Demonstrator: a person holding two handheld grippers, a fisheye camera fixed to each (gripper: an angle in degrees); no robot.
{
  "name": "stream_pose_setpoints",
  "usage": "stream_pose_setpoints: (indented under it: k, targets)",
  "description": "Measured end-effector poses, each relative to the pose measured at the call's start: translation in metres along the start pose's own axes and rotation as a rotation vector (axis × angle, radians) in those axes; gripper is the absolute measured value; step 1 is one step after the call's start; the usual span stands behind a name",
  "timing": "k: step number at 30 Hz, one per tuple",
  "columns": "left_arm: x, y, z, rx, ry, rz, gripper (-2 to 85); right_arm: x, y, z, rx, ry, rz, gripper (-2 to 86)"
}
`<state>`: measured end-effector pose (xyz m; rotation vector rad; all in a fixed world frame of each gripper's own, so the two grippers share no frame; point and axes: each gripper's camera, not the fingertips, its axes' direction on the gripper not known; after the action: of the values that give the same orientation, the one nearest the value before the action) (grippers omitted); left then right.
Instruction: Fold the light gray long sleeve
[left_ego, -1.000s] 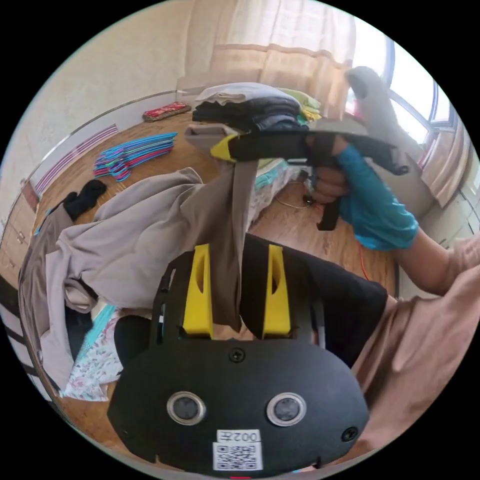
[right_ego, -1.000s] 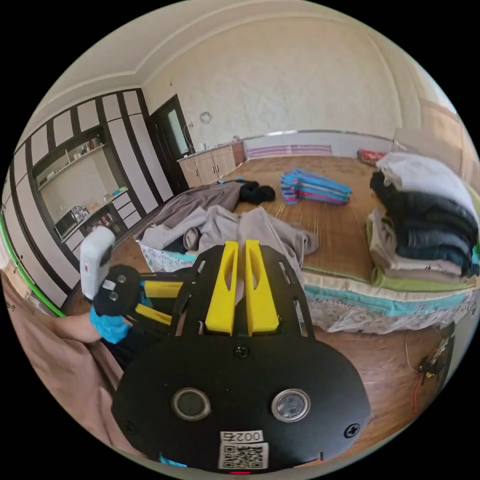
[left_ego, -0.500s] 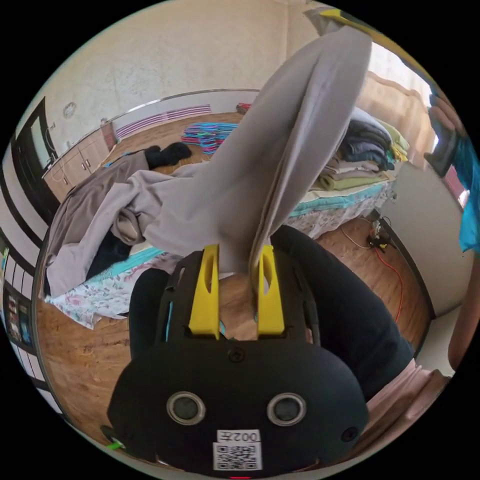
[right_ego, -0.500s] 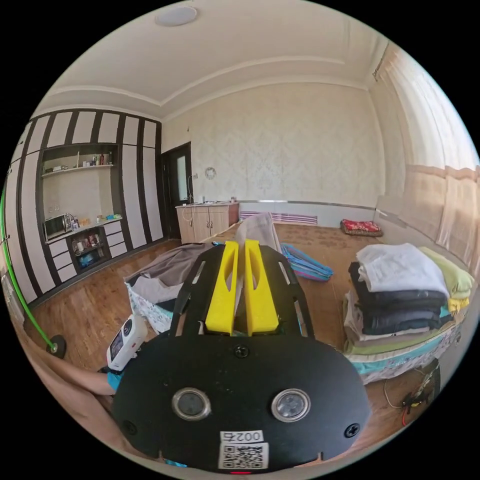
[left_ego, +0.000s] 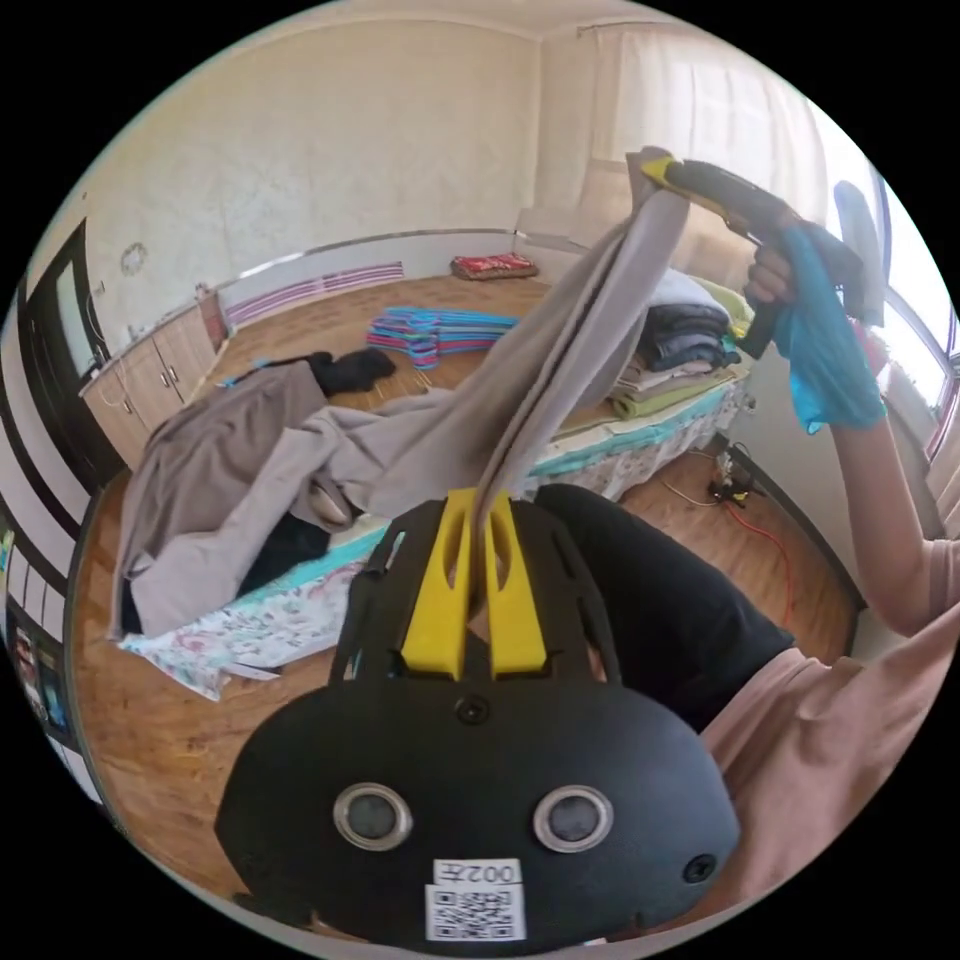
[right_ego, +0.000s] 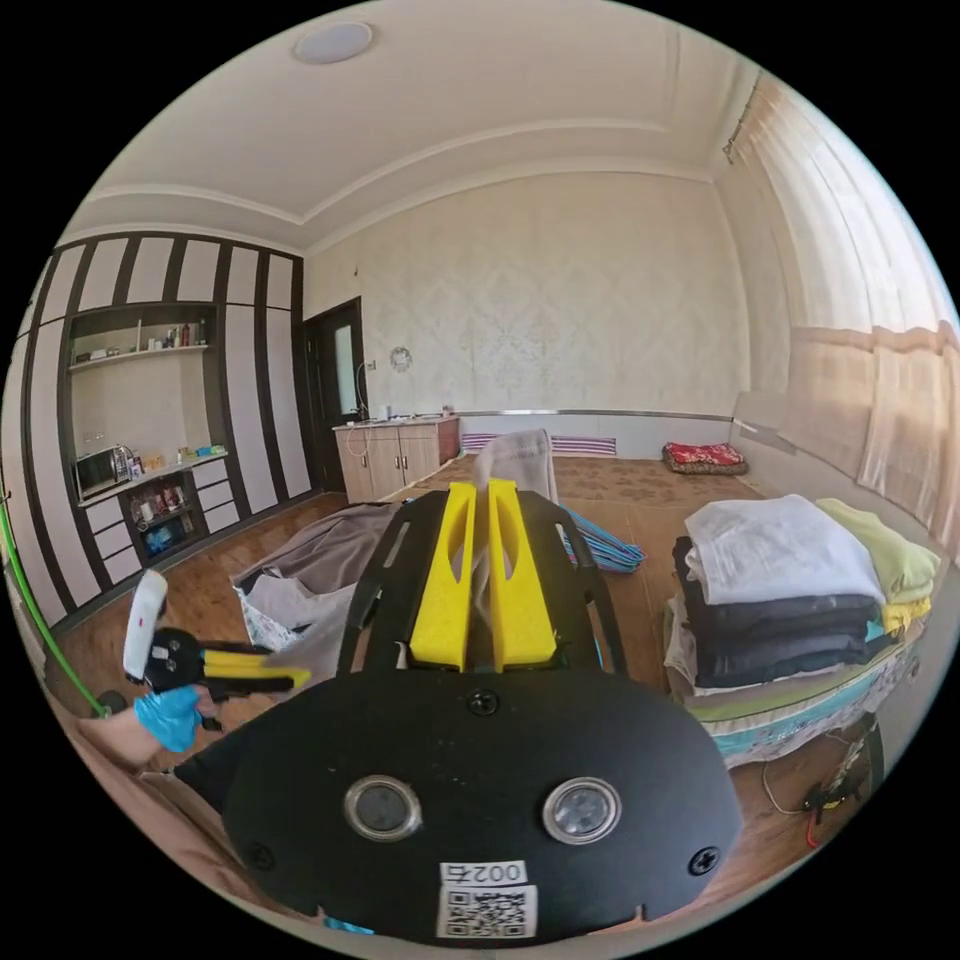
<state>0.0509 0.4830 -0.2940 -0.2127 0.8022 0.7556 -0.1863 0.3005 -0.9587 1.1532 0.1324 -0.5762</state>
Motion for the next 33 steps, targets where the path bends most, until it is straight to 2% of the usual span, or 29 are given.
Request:
stream_pose_setpoints:
  k: [4,8,13,18,24,33]
  targets:
    - [-0.017,-0.009,-0.056,0.064,-0.139,0.044,-1.0,-0.017,0.003,-0.018,-0.001,-0.042,-0.064,-0.5]
    - [-0.021,-0.008,-0.095,0.075,-0.188,0.117,-1.0,-0.044,0.032,-0.039,-0.058,-0.102,-0.157,-0.5]
    - [-0.004,0.023,-0.111,-0.078,-0.133,0.306,-1.0,-0.062,0.080,-0.072,-0.176,-0.184,-0.164,-0.4]
    - [0.018,0.070,-0.096,-0.235,-0.084,0.411,-1.0,-0.054,0.159,-0.096,-0.346,-0.217,-0.100,-0.6]
    - [0.014,0.104,-0.075,-0.351,0.027,0.348,-0.6,-0.029,0.223,-0.090,-0.558,-0.261,0.012,-0.8]
    - [-0.016,0.120,-0.090,-0.446,0.089,0.274,2.5,-0.013,0.219,-0.113,-0.744,-0.214,-0.174,-0.2]
